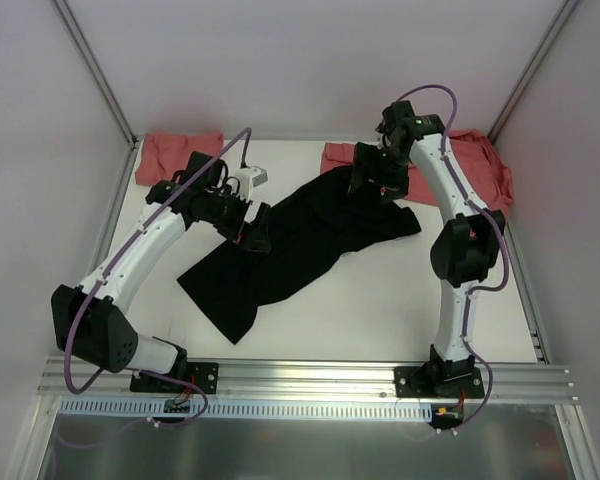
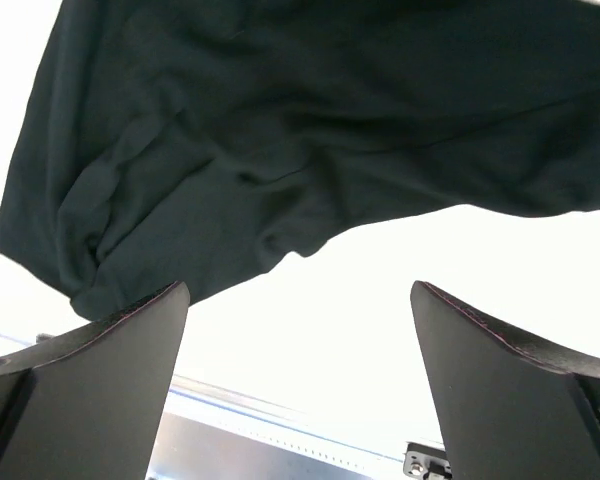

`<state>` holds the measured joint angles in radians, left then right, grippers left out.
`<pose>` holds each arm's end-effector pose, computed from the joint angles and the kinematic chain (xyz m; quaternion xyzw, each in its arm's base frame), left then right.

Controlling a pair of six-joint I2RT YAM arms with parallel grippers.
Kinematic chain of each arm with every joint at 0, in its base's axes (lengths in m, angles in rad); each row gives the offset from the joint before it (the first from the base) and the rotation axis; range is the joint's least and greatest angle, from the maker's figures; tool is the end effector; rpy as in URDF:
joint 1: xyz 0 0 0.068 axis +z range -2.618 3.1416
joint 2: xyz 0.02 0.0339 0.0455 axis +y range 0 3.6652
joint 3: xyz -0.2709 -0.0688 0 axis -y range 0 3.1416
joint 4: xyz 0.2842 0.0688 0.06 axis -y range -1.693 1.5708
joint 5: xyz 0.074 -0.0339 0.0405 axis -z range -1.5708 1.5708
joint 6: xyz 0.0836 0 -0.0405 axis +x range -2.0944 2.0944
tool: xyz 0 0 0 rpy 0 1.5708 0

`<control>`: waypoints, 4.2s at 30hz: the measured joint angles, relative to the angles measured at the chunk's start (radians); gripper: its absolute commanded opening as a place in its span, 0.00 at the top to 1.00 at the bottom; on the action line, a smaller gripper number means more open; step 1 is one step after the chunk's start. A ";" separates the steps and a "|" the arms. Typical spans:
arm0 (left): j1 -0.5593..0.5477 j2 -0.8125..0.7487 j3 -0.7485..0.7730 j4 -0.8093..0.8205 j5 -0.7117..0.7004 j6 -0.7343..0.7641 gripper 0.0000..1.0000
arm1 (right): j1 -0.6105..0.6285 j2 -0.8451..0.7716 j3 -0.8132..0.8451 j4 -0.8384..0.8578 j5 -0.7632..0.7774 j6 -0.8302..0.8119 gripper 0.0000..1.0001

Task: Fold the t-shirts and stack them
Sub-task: Rotate the tshirt 90 degrees

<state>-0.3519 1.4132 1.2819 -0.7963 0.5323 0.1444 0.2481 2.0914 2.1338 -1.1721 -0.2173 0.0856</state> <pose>0.3183 -0.1621 0.2865 0.3054 0.8669 -0.2798 0.2775 0.4828 0.1409 0.2798 -0.1024 0.9649 0.1405 0.1969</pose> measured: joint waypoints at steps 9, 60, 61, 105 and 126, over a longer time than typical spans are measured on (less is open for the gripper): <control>0.000 -0.147 -0.014 0.181 0.068 -0.033 0.01 | 0.042 0.249 0.124 0.087 -0.124 0.034 0.01; 0.000 -0.080 -0.009 0.232 0.142 -0.028 0.01 | 0.198 0.594 0.287 0.453 -0.633 0.219 0.00; 0.000 -0.080 -0.009 0.233 0.146 -0.027 0.01 | 0.197 0.578 0.267 0.448 -0.623 0.207 0.01; 0.000 -0.144 -0.100 0.256 0.184 -0.019 0.01 | 0.183 0.088 -0.381 0.312 -0.189 0.011 0.01; 0.000 -0.124 -0.018 0.155 0.138 0.003 0.01 | 0.002 0.323 -0.022 0.113 -0.025 0.006 0.00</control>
<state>-0.3523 1.2892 1.2636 -0.6415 0.6704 0.1471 0.2501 2.4149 2.1117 -1.0588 -0.2424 0.0917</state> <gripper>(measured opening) 0.987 0.993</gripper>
